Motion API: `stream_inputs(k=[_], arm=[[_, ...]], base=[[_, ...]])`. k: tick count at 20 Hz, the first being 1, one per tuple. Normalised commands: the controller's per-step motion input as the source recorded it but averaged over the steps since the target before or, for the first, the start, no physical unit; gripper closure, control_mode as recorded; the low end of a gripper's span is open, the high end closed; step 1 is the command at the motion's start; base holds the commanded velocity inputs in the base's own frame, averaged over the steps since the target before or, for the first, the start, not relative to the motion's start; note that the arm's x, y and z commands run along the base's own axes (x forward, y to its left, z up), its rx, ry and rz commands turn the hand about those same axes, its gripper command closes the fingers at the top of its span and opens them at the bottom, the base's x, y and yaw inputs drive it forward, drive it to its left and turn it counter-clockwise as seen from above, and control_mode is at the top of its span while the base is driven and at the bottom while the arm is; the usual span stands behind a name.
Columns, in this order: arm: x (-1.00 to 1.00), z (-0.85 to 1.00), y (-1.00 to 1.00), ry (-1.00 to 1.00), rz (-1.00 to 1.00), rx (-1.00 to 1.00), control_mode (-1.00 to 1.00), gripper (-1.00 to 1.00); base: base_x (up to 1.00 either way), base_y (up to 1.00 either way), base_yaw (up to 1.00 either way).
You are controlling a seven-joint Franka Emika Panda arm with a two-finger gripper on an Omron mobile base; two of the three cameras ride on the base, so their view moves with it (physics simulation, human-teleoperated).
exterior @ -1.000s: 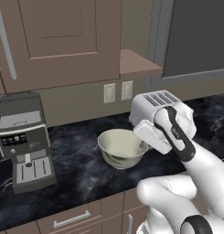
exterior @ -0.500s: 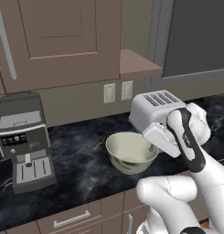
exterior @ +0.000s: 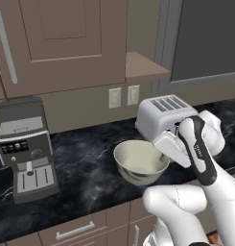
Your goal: Pick the cup and bowl from the counter and place them on the counter next to the sink.
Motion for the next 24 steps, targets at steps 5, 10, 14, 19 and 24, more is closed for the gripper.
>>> stream_inputs(k=[5, 10, 14, 19, 24], arm=[[0.28, 0.0, 0.0, 0.01, 0.0, 0.0, -1.0, 1.0], [0.76, 0.11, 0.0, 0.11, 0.0, 0.0, -1.0, 1.0], [0.13, 0.03, 0.0, 0.07, 0.0, 0.0, -1.0, 1.0], [0.0, 0.0, 0.0, 0.0, 0.0, 0.0, -1.0, 1.0], [0.0, 0.0, 0.0, 0.0, 0.0, 0.0, -1.0, 1.0]], base=[[0.0, 0.0, 0.0], [0.0, 0.0, 0.0], [0.0, 0.0, 0.0], [0.0, 0.0, 0.0], [0.0, 0.0, 0.0]])
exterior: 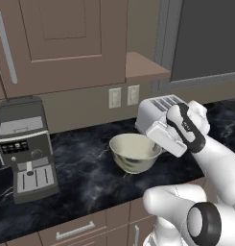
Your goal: Pick the cup and bowl from the counter and place them on the counter next to the sink.
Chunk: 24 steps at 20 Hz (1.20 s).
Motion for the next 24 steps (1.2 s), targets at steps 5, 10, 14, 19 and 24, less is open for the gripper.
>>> stream_inputs(k=[5, 10, 14, 19, 24], arm=[[0.0, 0.0, 0.0, 0.0, 0.0, 0.0, -1.0, 1.0], [0.0, 0.0, 0.0, 0.0, 0.0, 0.0, 1.0, 1.0], [0.0, 0.0, 0.0, 0.0, 0.0, 0.0, 1.0, 1.0], [0.0, 0.0, 0.0, 0.0, 0.0, 0.0, 1.0, 1.0], [0.0, 0.0, 0.0, 0.0, 0.0, 0.0, 1.0, 1.0]], base=[[0.0, 0.0, 0.0], [-0.01, 0.0, 0.0], [-0.44, 0.0, 0.0], [-0.91, -0.05, -0.04], [-0.27, -0.63, -0.1]])
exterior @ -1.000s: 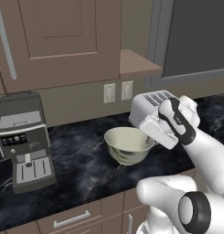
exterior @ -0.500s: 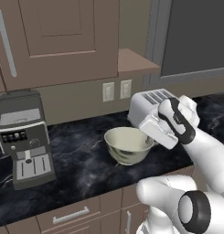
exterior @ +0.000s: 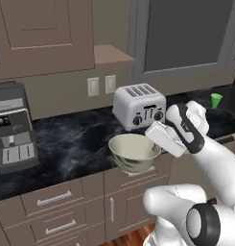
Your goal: Pick the cup and bowl from the counter and place them on the counter next to the sink.
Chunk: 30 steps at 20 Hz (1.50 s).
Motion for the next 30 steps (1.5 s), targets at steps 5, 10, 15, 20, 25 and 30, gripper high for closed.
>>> stream_inputs(k=[5, 10, 15, 20, 25, 30], arm=[[0.0, 0.0, 0.0, 0.0, 0.0, 0.0, 1.0, 1.0], [0.0, 0.0, 0.0, 0.0, 0.0, 0.0, 1.0, 1.0], [0.0, 0.0, 0.0, 0.0, 0.0, 0.0, 1.0, 1.0], [0.0, 0.0, 0.0, 0.0, 0.0, 0.0, 1.0, 1.0], [0.0, 0.0, 0.0, 0.0, 0.0, 0.0, 1.0, 1.0], [0.0, 0.0, 0.0, 0.0, 0.0, 0.0, 1.0, 1.0]], base=[[0.0, -1.0, -0.09], [0.03, -1.0, -0.09], [0.23, -1.0, -0.05], [0.26, -1.0, -0.03], [0.3, -0.86, -0.01], [0.67, -0.4, 0.1]])
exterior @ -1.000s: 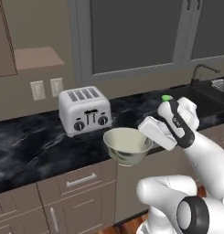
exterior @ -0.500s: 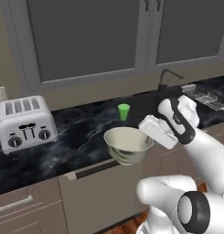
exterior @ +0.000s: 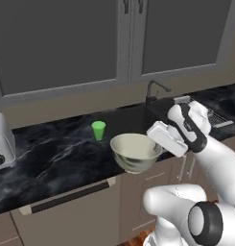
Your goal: Pick the cup and bowl from the counter and place them on the counter next to the sink.
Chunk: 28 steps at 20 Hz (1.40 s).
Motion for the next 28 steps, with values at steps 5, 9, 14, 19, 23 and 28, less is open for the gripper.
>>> stream_inputs(k=[5, 9, 14, 19, 23, 28], arm=[[0.0, 0.0, 0.0, 0.0, 0.0, 0.0, 1.0, 1.0], [0.0, 0.0, 0.0, 0.0, 0.0, 0.0, 1.0, 1.0], [0.0, 0.0, 0.0, 0.0, 0.0, 0.0, 1.0, 1.0], [0.0, 0.0, 0.0, 0.0, 0.0, 0.0, -1.0, 1.0], [0.17, -0.01, 0.04, 0.01, -0.02, 0.0, -1.0, 1.0], [0.64, 0.0, 0.29, 0.15, -0.09, 0.0, -1.0, 1.0]], base=[[0.29, -0.1, 0.16], [0.0, 0.0, 0.0], [0.0, 0.0, 0.0], [0.0, 0.0, 0.0], [0.0, 0.0, 0.0], [0.0, 0.0, 0.0]])
